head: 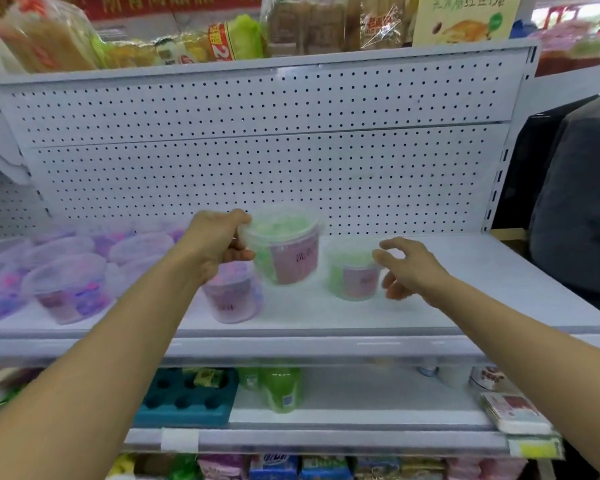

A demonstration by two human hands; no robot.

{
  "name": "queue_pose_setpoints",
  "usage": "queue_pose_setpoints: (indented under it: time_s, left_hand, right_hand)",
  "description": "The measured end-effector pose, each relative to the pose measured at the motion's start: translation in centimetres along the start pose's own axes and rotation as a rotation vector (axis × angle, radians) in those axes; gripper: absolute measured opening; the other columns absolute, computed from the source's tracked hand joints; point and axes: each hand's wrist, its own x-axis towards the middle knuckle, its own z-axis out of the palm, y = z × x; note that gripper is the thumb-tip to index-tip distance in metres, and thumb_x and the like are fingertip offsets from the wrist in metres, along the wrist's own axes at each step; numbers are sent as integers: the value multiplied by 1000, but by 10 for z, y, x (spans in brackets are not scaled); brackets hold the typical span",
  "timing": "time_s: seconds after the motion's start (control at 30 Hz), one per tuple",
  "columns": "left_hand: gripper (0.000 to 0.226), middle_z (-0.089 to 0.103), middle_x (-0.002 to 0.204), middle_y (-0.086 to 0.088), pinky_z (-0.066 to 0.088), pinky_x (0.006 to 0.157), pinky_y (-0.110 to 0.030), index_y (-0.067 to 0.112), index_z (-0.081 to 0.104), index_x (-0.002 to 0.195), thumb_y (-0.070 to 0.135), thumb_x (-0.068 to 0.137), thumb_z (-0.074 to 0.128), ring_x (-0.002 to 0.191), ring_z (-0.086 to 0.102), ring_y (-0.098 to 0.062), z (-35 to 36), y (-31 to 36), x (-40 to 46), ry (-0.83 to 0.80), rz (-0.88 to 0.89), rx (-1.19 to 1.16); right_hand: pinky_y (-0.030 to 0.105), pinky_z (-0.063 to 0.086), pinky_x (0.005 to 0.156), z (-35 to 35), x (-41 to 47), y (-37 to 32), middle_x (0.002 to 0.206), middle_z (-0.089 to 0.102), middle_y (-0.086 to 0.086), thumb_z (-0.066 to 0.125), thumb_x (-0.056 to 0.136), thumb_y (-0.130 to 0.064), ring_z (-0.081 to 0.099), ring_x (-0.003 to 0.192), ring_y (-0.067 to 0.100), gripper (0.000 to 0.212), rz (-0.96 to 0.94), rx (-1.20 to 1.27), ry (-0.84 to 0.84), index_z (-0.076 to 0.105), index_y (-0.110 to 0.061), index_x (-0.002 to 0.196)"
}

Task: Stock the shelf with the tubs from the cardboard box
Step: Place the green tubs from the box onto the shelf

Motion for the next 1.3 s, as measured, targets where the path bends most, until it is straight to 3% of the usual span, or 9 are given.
queue_pose_setpoints:
  time_s: [0.07,0.2,0.37,0.77,0.9,1.03,1.17,1.23,1.3]
  left_hand:
    - [18,47,67,-11,53,42,-23,-1,60,79,14,89,60,48,49,-21,-9,6,13,39,14,9]
    - [19,46,69,-10,53,42,-22,-2,57,79,13,89,60,54,47,-22,-29,14,41,127,25,-15]
    - [18,46,73,-11,51,39,-21,0,55,79,13,90,60,57,49,-23,-48,17,76,205,18,-76]
    - [17,45,72,-10,50,40,-21,-2,56,83,13,89,60,50,49,-23,-52,3,136,214,-24,-42]
    - [16,47,76,-12,50,42,-21,-2,58,90,14,90,59,48,49,-21,-42,-1,133,162,-25,-27]
    - [17,48,67,-9,46,41,-21,2,59,80,15,90,58,55,44,-20,-10,4,122,30,11,52]
    - [12,49,70,-11,45,45,-22,4,60,85,16,87,59,56,42,-22,38,15,113,-135,84,143]
    - [13,50,70,-11,45,46,-23,4,62,84,17,87,60,55,43,-21,59,17,110,-200,129,168]
    - [27,55,76,-12,51,51,-24,-2,64,89,24,91,58,59,50,-21,75,13,110,-271,175,198]
  right_hand:
    - [37,51,81,-8,3,10,109,53,-1,56,86,-57,57,97,19,47,-248,-467,70,49,-41,129]
    - [31,41,92,-2,15,18,132,46,-10,57,90,-43,36,124,8,37,-562,-546,-24,56,-42,127]
    - [31,41,82,39,65,-7,121,49,-5,49,96,-40,35,118,14,38,-580,-658,-50,54,-34,132]
    - [41,43,86,111,152,-50,120,48,9,36,101,-31,34,121,28,37,-474,-795,-94,52,-29,134]
    - [40,43,75,94,131,-70,81,51,7,34,92,-48,47,86,28,34,-454,-424,-164,58,-36,71]
    - [34,46,59,59,101,-103,88,68,12,36,94,-58,62,68,27,51,-163,175,-214,60,-18,112]
    - [24,32,45,27,90,-109,64,58,9,53,91,-47,45,49,18,36,-101,196,-271,64,-13,92]
    - [23,31,42,12,89,-100,63,54,10,57,89,-29,42,45,17,17,-122,180,-195,66,-16,96]
    - [23,31,40,-3,90,-85,64,54,10,57,88,-18,44,46,17,21,-126,202,-116,67,-25,106]
